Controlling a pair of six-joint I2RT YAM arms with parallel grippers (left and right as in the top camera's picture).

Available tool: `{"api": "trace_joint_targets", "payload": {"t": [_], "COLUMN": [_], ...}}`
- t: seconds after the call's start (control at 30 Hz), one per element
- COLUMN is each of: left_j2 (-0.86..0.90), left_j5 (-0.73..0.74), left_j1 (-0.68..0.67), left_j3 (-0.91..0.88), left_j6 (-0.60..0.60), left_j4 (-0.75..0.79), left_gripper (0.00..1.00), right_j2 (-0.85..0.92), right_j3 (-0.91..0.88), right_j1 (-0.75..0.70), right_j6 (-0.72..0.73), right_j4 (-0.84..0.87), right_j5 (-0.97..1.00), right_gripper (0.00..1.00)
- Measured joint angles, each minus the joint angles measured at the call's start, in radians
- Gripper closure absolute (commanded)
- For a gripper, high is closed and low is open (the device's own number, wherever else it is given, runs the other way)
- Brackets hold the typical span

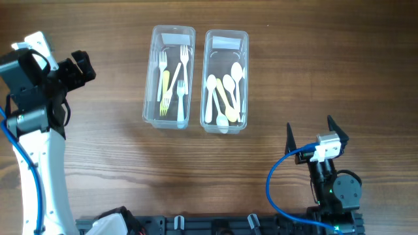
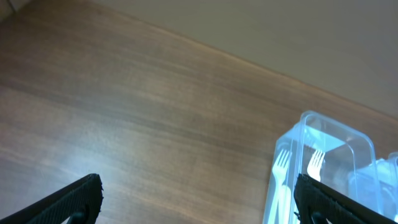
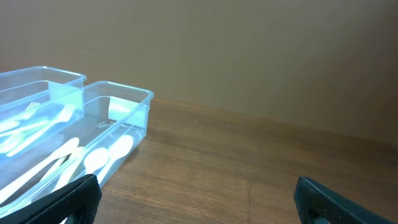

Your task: Pack container

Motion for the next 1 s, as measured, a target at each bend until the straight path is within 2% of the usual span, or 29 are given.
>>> {"api": "trace_joint_targets", "payload": {"t": [0.1,0.23,0.47,0.63,0.73,0.83,0.93,1.0], "left_j2": [-0.085,-0.423,-0.953,-1.072,-1.082,-1.088,-1.102,-1.133], "left_j5": [-0.001,-0.008,-0.004,-0.007,-0.008,-0.003,0.034,0.048], "left_j1": [0.0,-0.032,-0.277,-0.33,-0.33,-0.33,-0.33,-0.33], "left_j3": [0.0,-0.002,0.0,-0.001,-0.095,-0.329,-0.599,-0.737], "left_j6": [0.0,0.0,0.0,0.0,0.0,0.0,0.0,0.0], "left_j4": [-0.068,-0.148,-0.153,-0.263,-0.28,-0.145,0.157,0.282], "left_gripper": [0.0,0.0,0.0,0.0,0.0,0.0,0.0,0.0], "right_j2": [0.0,0.0,0.0,0.0,0.0,0.0,0.0,0.0], "right_j3": [0.0,0.0,0.0,0.0,0.0,0.0,0.0,0.0], "right_j1": [0.0,0.0,-0.001,-0.001,-0.001,-0.001,-0.001,-0.001], "right_j6": [0.0,0.0,0.0,0.0,0.0,0.0,0.0,0.0], "right_j4": [0.0,0.0,0.001,0.0,0.001,0.001,0.0,0.001], "right_j5": [0.0,0.0,0.0,0.0,0.0,0.0,0.0,0.0], "right_gripper": [0.0,0.0,0.0,0.0,0.0,0.0,0.0,0.0]}}
